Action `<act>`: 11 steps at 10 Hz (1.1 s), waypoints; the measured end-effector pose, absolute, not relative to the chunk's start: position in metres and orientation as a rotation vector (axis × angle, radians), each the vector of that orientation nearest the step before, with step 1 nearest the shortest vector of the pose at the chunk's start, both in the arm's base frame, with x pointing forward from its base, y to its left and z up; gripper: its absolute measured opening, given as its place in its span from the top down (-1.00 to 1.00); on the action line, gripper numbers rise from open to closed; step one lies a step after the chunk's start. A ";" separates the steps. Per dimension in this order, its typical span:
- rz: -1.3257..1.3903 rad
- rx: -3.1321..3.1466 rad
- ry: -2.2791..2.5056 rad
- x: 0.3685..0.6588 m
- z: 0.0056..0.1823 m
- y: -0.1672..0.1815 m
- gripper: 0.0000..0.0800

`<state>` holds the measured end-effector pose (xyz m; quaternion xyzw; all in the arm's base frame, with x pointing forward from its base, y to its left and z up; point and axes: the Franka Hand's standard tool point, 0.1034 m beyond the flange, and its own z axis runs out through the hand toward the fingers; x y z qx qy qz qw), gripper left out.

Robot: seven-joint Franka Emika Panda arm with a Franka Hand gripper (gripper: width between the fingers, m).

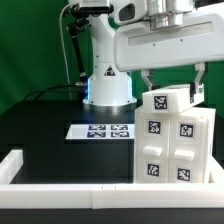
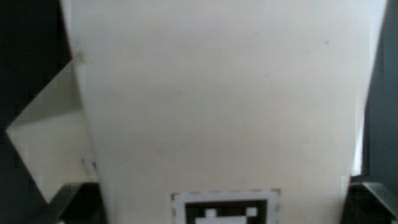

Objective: Assemble cabinet

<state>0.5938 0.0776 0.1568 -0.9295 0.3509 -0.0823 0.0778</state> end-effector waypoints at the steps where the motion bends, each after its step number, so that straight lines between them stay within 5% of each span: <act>1: -0.237 -2.745 1.127 0.594 0.157 0.078 -0.40; 11: -0.060 -2.073 1.986 0.593 0.155 0.079 -0.40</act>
Offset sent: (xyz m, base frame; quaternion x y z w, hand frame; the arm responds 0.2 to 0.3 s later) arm 0.0000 0.0000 0.0000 0.0000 0.0000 0.1938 0.9810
